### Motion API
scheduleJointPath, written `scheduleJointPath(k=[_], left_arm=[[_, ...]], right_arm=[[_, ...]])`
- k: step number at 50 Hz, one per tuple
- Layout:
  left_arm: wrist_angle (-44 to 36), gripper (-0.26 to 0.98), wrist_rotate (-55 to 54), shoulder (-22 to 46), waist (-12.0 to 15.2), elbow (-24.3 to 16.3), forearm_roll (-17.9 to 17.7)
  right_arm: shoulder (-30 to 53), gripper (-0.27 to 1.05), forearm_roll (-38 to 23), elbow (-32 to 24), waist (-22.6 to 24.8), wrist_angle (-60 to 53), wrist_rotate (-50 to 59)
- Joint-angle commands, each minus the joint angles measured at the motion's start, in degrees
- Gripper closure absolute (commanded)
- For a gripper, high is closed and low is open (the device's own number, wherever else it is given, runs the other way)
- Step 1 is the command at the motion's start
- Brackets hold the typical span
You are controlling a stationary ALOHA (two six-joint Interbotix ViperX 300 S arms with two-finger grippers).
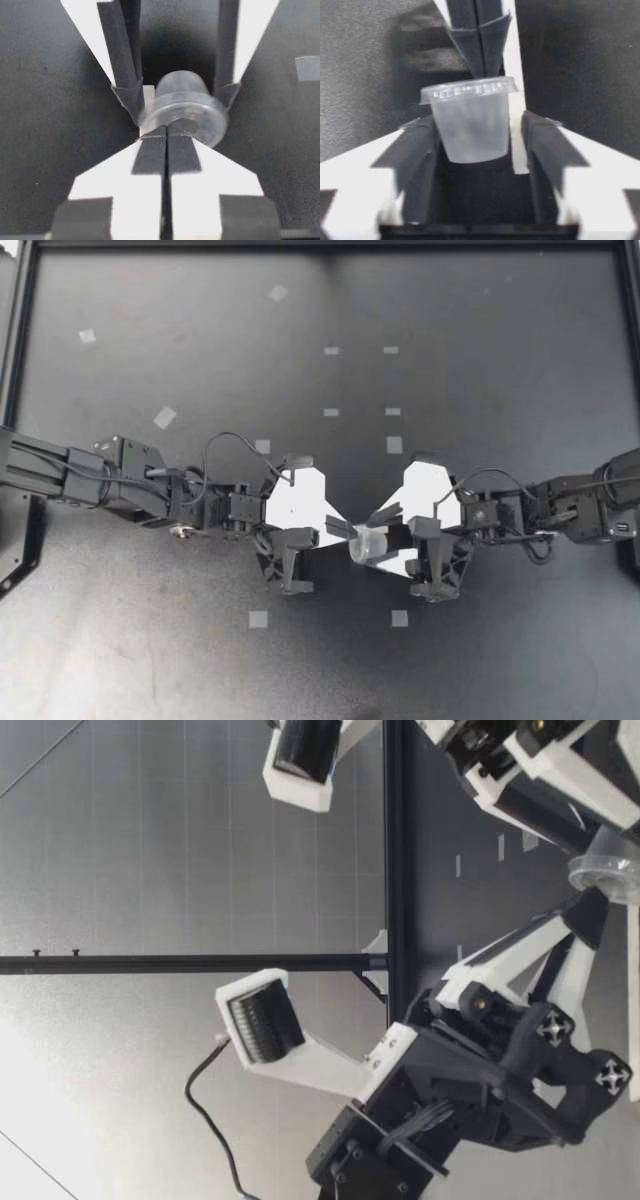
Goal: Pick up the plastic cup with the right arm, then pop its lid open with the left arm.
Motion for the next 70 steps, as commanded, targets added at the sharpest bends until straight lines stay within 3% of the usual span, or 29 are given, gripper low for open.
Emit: scheduleJointPath(k=[1, 10, 18, 25, 29, 35, 41, 47, 50, 61, 70], left_arm=[[-0.26, 0.84, -0.09, -1.05, 0.0, -0.53, 0.0], [0.26, 0.84, -0.09, -1.23, 0.0, -0.44, 0.0], [1.05, 0.84, 0.18, -4.04, 0.0, 0.44, 0.0], [-2.46, 0.84, -0.88, -9.76, 0.26, 3.6, -0.7], [-9.49, 0.83, -2.37, -13.18, 0.44, 7.03, -4.39], [-26.81, 0.82, -9.67, -16.0, 0.44, 13.36, -12.83], [-34.89, 0.82, -22.94, -16.17, 0.44, 16.88, -16.17], [-33.31, 0.82, -34.45, -16.52, 0.26, 16.88, -15.38], [-31.55, 0.82, -36.65, -17.14, -0.18, 16.08, -13.36], [-28.48, 0.81, -49.83, -17.93, -2.99, 11.95, -11.51], [-33.66, 0.72, -62.84, -17.84, -3.25, 12.74, -5.36]], right_arm=[[-0.35, 0.29, -0.53, -1.23, -0.26, 0.97, 0.09], [-0.7, 0.42, -0.7, -1.23, -0.18, 1.41, 0.18], [-1.14, 0.43, -0.7, -0.97, -0.18, 1.41, 0.26], [-2.72, 0.43, -0.7, -0.09, -0.18, 0.79, 0.35], [-5.54, 0.43, -0.7, 1.58, -0.18, -1.14, 0.26], [-10.81, 0.43, -0.7, 4.66, -0.18, -6.24, 0.18], [-16.08, 0.43, -0.88, 7.47, -0.18, -12.39, 0.09], [-19.25, 0.42, -2.99, 9.14, -0.18, -19.6, 0.09], [-19.78, 0.42, -4.13, 9.84, -0.18, -23.55, 0.09], [-16.7, 0.42, -5.1, 9.84, -0.18, -32.52, -1.05], [-13.97, 0.42, -5.1, 9.05, -0.18, -34.45, -4.31]])
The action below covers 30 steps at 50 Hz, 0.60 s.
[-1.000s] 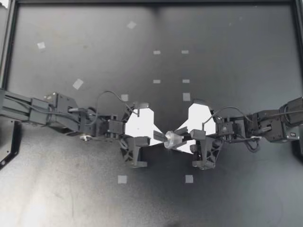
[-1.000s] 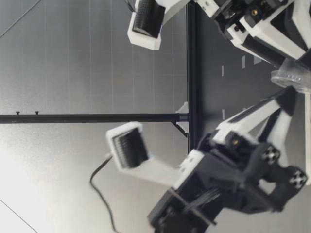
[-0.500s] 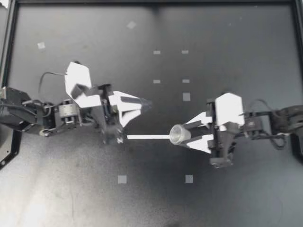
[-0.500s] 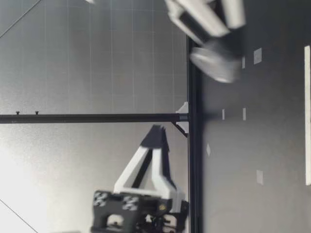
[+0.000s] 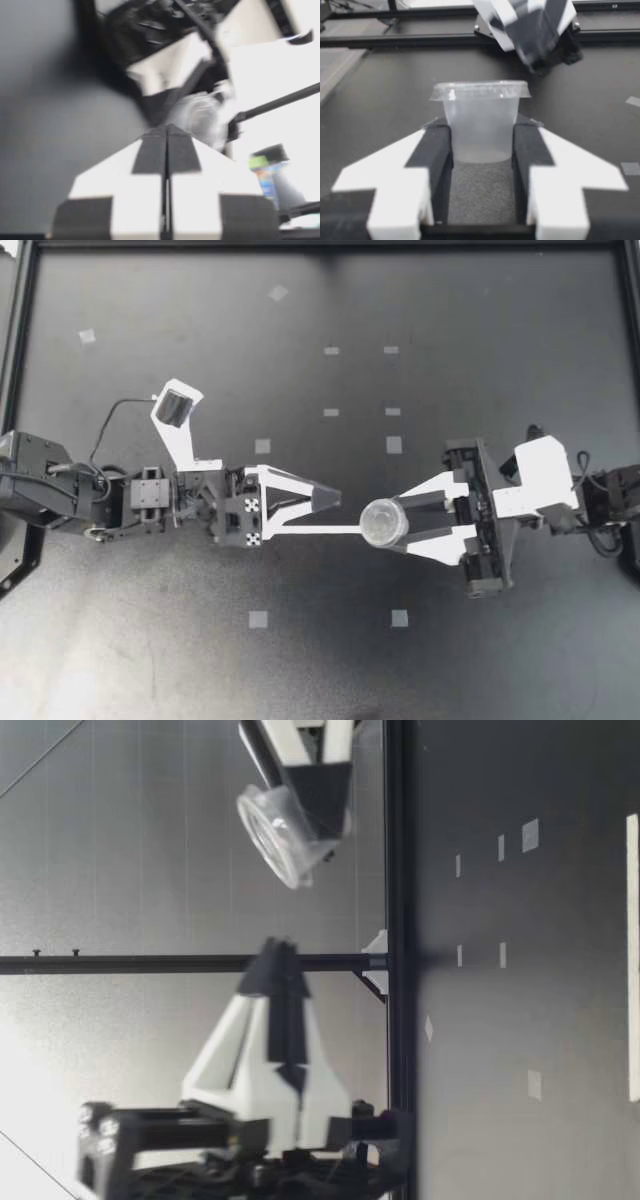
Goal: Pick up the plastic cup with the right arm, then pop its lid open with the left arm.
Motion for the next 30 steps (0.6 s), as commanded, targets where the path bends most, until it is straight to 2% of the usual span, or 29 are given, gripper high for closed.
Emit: scheduleJointPath(k=[1, 10, 23, 30], left_arm=[[-3.6, 0.7, -4.04, -1.49, -0.18, -0.18, 2.99], [-8.0, 0.49, -11.78, -0.62, -0.88, 1.05, 4.83], [-7.47, 0.05, -13.97, 0.97, -1.93, -0.44, 5.1], [-6.5, 0.0, -13.97, 1.32, -1.93, -1.67, 5.01]], right_arm=[[-0.09, 0.42, -0.09, -1.14, 0.09, -1.14, -0.44], [-1.49, 0.42, -0.09, -1.23, 0.09, -3.16, -2.72], [-1.58, 0.42, 0.09, -3.43, 0.09, -4.31, -5.01], [0.0, 0.42, 0.09, -4.39, 0.09, -4.31, -5.01]])
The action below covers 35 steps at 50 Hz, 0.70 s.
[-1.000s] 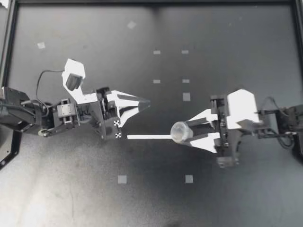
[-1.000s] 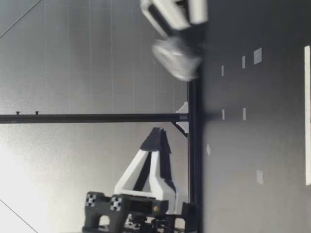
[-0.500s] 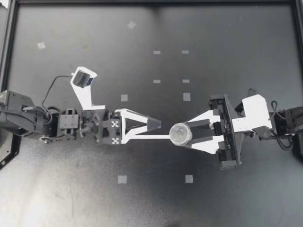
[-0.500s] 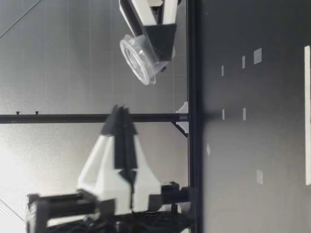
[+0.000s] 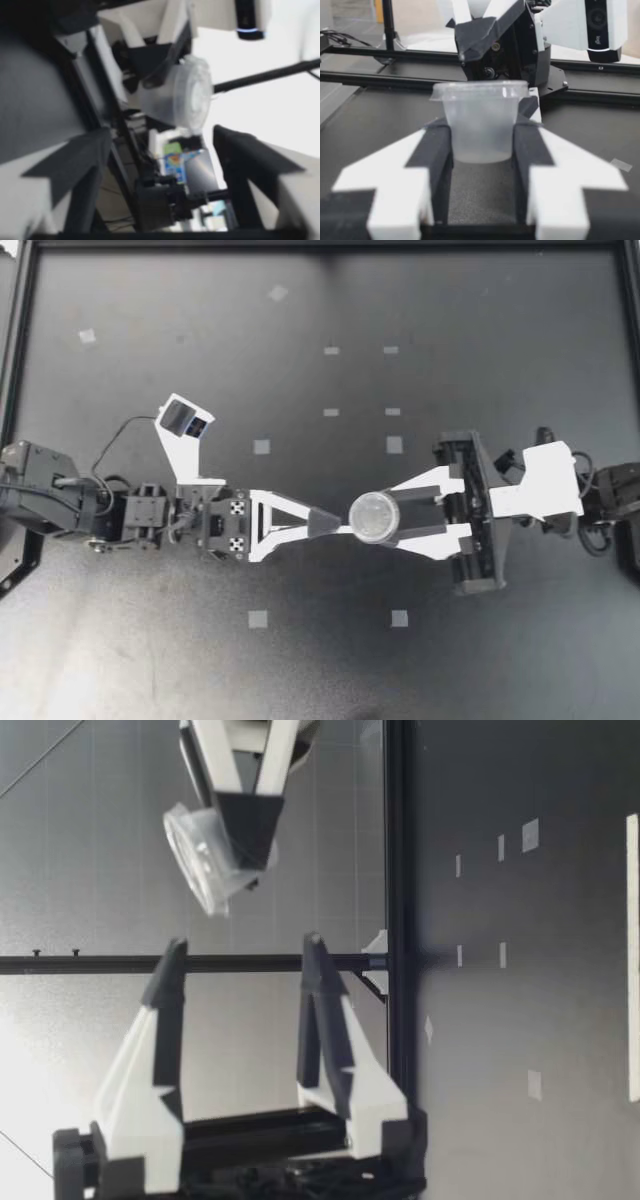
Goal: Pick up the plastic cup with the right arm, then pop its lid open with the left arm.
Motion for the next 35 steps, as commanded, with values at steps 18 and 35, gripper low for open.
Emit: scheduleJointPath(k=[18, 35], left_arm=[[0.0, 0.0, 0.09, -0.97, -0.53, -2.2, 0.18], [-0.35, 0.0, 0.18, -2.55, -0.97, -1.93, 0.18]], right_arm=[[1.76, 0.42, 0.18, -1.23, 0.09, 0.88, 0.0], [4.66, 0.42, 1.58, -0.53, 0.0, 2.37, 0.44]])
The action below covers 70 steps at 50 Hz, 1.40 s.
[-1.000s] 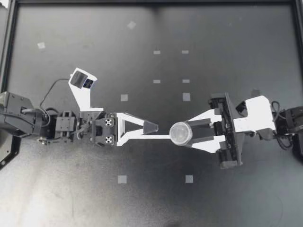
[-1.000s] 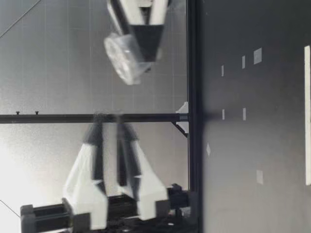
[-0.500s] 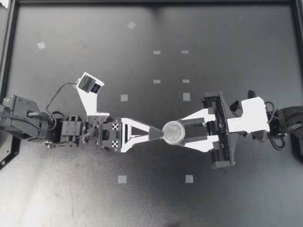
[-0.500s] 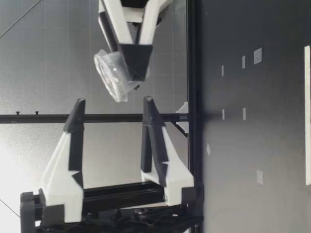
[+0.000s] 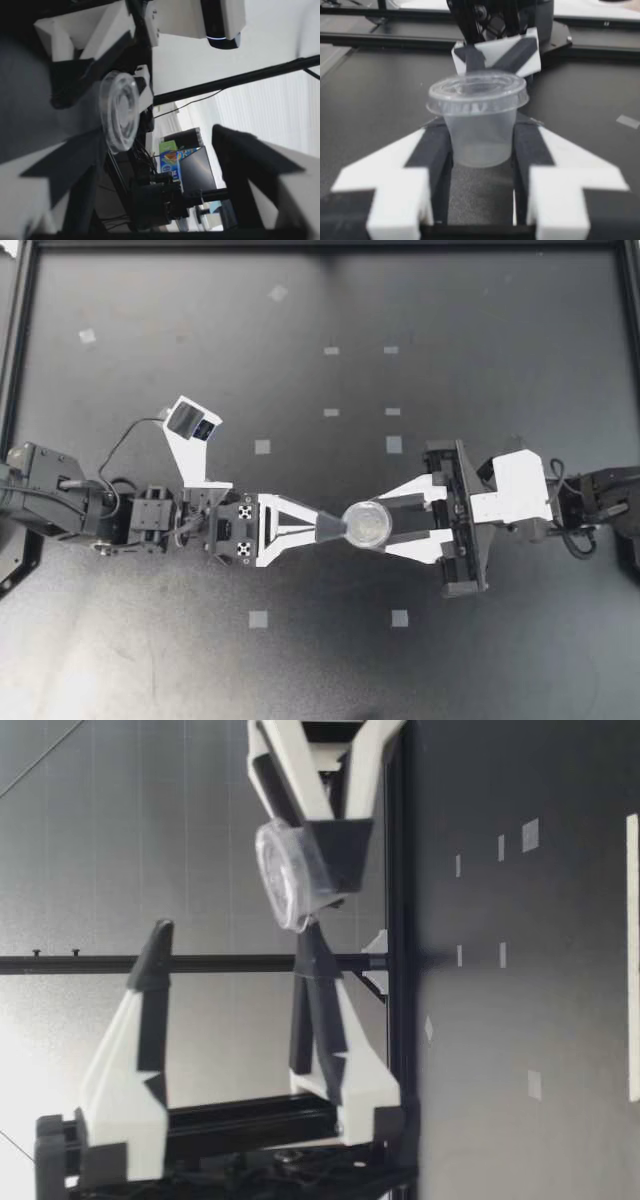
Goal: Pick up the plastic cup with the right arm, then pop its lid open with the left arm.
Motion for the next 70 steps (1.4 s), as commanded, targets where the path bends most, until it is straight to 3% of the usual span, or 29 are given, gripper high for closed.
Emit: scheduleJointPath(k=[1, 22, 32, 43, 53, 70], left_arm=[[-0.7, 0.0, 0.26, -2.37, -0.35, -0.62, 0.18], [-0.53, 0.0, 3.25, -3.16, -0.35, 0.79, 0.18], [0.26, 0.0, 23.47, -5.1, -0.26, 1.76, 0.26], [5.89, 0.0, 48.6, -7.91, -0.26, 2.11, 0.18], [11.25, 0.0, 65.92, -7.21, -0.26, 2.11, 0.0], [11.16, 0.0, 68.03, -6.94, -0.26, 1.67, -0.18]], right_arm=[[-0.18, 0.42, 0.26, 0.09, -0.09, 0.09, 0.26], [0.35, 0.42, 0.44, 1.49, -0.09, 1.05, 3.78], [-0.97, 0.42, 0.44, 1.05, 0.0, 6.24, 9.14], [-8.17, 0.42, 0.44, 0.53, -0.09, 17.67, 19.34], [-12.13, 0.42, 0.44, 0.79, 0.0, 15.91, 24.7], [-9.67, 0.42, 0.18, 0.26, 0.0, 13.71, 25.75]])
